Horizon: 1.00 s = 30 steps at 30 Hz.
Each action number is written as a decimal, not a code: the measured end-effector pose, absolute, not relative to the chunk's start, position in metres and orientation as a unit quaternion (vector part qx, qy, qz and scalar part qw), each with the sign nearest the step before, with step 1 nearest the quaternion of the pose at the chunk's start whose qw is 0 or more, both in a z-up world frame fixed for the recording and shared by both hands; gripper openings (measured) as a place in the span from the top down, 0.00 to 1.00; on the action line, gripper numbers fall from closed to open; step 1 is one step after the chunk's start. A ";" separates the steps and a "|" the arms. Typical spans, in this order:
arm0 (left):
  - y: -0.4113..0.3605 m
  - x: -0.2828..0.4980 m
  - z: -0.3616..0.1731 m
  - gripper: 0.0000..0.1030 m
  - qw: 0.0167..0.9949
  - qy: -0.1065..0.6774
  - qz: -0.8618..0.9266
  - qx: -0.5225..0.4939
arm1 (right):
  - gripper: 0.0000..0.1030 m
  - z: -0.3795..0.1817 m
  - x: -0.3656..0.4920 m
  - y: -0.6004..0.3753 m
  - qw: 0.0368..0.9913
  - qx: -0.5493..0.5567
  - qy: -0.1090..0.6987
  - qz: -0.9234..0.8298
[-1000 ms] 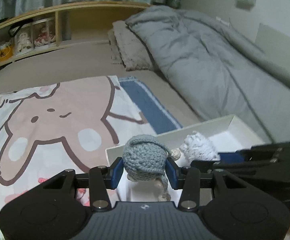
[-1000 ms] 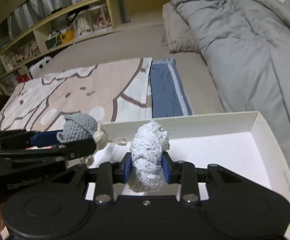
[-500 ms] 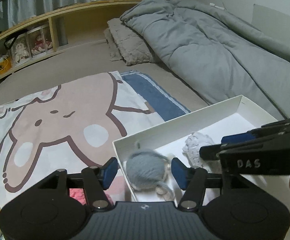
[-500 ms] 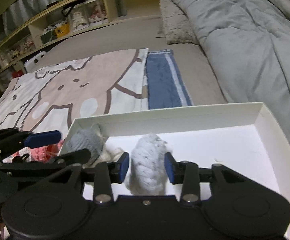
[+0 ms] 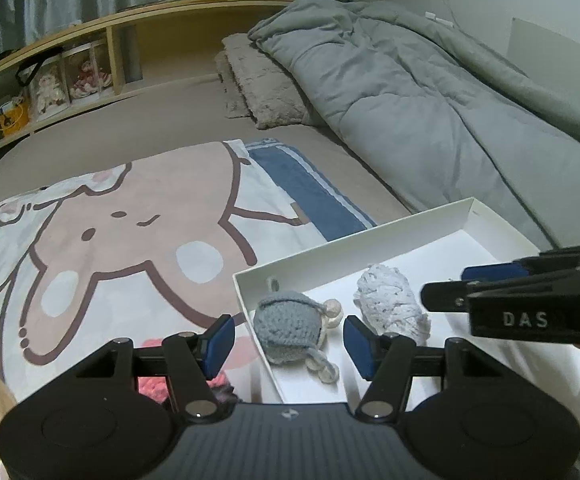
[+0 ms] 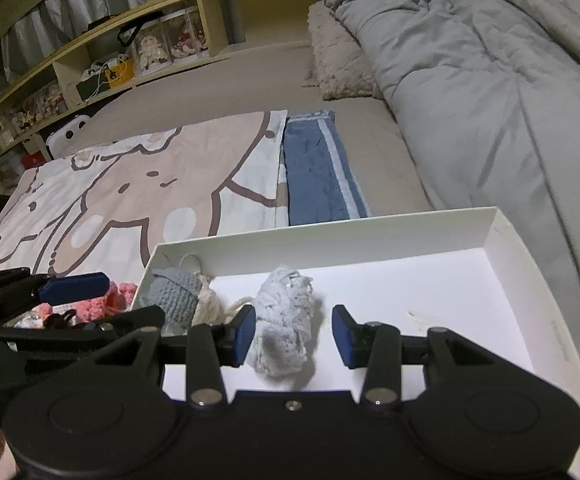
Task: Organize objects
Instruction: 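Carry both held toys into the white tray and open both tools, then withdraw both tools from the tray back over the bed items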
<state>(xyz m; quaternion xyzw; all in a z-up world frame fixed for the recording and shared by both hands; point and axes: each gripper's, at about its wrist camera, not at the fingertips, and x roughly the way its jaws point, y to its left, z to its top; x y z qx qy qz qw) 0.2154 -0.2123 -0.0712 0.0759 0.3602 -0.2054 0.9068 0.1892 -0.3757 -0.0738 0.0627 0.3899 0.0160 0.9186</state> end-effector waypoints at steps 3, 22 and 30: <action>-0.206 0.208 -0.059 0.41 0.908 0.360 -0.202 0.072 | 0.56 -0.064 0.176 -0.373 0.922 0.049 0.385 0.010; -0.170 0.137 0.015 0.12 0.923 0.335 -0.181 0.051 | 0.26 0.006 0.094 -0.358 0.942 0.029 0.335 -0.020; -0.152 0.102 0.033 0.01 0.933 0.320 -0.162 0.036 | 0.15 0.031 0.055 -0.358 0.950 0.029 0.308 -0.037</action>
